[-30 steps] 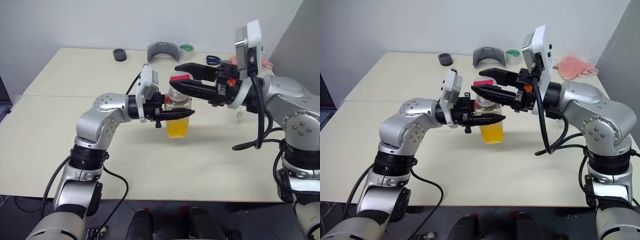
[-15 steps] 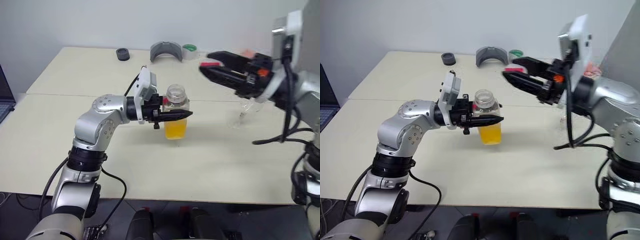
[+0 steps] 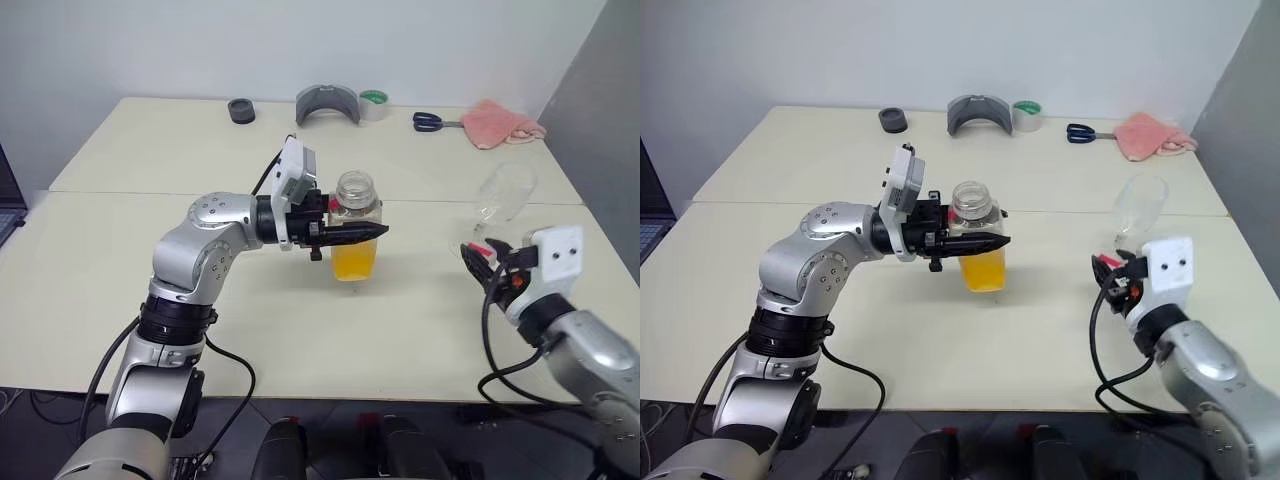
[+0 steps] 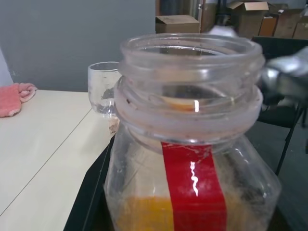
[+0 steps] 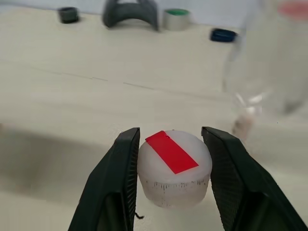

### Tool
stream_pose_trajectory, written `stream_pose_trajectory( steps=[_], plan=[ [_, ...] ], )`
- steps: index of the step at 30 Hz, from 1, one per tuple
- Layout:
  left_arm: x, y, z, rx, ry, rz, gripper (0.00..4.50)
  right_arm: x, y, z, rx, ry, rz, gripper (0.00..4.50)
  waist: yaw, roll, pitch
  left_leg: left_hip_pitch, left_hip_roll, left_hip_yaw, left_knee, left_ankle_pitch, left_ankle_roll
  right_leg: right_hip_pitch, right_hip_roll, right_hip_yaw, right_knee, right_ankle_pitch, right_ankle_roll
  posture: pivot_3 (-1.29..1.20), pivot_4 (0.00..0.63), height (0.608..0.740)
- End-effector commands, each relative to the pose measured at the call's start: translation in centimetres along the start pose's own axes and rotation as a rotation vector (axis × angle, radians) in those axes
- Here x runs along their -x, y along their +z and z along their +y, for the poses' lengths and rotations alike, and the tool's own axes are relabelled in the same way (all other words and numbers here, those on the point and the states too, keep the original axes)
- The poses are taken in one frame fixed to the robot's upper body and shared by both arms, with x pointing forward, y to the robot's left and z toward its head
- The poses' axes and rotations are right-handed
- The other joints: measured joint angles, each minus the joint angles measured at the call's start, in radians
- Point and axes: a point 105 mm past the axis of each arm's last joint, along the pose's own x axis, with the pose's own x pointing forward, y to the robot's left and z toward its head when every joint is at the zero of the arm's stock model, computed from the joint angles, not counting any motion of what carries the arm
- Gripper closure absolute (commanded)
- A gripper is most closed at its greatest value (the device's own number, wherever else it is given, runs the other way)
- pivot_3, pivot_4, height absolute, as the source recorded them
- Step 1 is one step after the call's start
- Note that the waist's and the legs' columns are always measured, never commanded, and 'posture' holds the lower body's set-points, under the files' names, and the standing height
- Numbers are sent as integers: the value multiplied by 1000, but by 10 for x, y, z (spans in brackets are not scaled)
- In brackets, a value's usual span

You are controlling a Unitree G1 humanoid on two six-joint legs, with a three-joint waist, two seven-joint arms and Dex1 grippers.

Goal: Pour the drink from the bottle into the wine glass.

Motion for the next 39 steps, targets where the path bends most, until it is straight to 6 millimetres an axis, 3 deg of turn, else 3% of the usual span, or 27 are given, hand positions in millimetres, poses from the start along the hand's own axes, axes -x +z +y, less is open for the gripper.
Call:
stream_pose_trajectory(
  steps=[1,5,9,17,18,24,28,30,32,35,39],
  plan=[
    [-4,18,-2,-65,-27,-36,2561,-11,-31,-8,-5,-109,1,2693,-1,0,0,0,0,0,0,0,0,0,0,0,0,0,0,0,150,740],
    [-5,20,-1,-68,-25,-37,2561,-20,-59,-11,-18,-131,37,2693,-1,0,0,0,0,2,0,0,0,0,0,2,0,1,-1,0,150,740],
    [-5,20,-3,-68,-28,-39,2561,-20,-67,-20,-47,-154,46,2693,0,0,0,1,0,2,0,0,0,0,0,2,0,1,-2,0,150,740],
    [-4,20,0,-68,-21,-37,2561,-10,-51,-11,-26,-57,11,15,0,0,0,1,0,2,0,0,0,0,0,3,0,1,-2,0,150,740],
    [-5,19,-1,-67,-22,-37,2561,-9,-48,-8,-28,-38,6,15,0,0,0,1,0,2,0,0,0,0,0,4,0,1,-2,0,150,740],
    [-4,18,0,-63,-19,-35,2561,4,-12,14,31,147,-23,15,0,0,0,2,0,3,0,0,0,0,1,9,1,1,-2,0,150,740],
    [-1,18,3,-68,-3,-31,2561,14,29,24,176,325,-94,15,0,0,0,3,-1,4,0,0,0,0,1,10,1,1,-1,0,150,740],
    [1,18,5,-71,15,-27,2561,23,63,39,174,500,-184,15,-1,0,0,5,-1,5,0,0,0,1,2,10,1,1,-1,0,150,740],
    [3,18,8,-71,32,-25,2561,33,84,49,189,637,-226,15,-2,0,0,6,-1,5,0,0,0,1,3,12,2,1,-1,0,150,740],
    [5,18,13,-70,64,-25,2561,43,103,63,234,834,-229,15,-1,0,0,7,-1,5,-1,0,0,2,3,12,1,1,-1,0,150,740],
    [8,17,17,-66,100,-20,2561,39,121,66,226,907,-233,15,0,-1,0,7,-1,5,-1,0,0,3,3,13,1,2,-1,0,150,740]
  ],
)
